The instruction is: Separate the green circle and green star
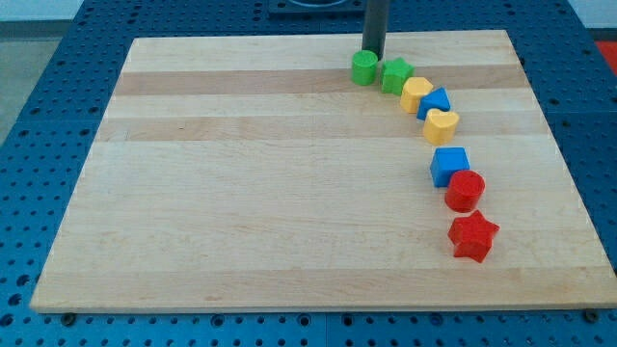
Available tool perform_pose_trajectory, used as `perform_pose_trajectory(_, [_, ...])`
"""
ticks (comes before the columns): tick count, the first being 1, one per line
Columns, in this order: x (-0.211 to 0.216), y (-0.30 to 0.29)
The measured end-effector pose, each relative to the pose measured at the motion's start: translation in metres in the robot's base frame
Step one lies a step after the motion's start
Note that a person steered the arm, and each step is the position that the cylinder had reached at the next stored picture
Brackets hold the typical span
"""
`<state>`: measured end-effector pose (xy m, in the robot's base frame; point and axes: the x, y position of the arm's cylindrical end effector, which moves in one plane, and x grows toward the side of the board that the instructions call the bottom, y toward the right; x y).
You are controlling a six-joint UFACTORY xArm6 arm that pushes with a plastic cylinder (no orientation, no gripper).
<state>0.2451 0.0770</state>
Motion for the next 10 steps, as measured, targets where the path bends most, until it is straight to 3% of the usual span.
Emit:
perform_pose_trajectory(3, [0.007, -0.049])
perform_pose_trajectory(6, [0.004, 0.003])
perform_pose_trajectory(10, [0.025, -0.041])
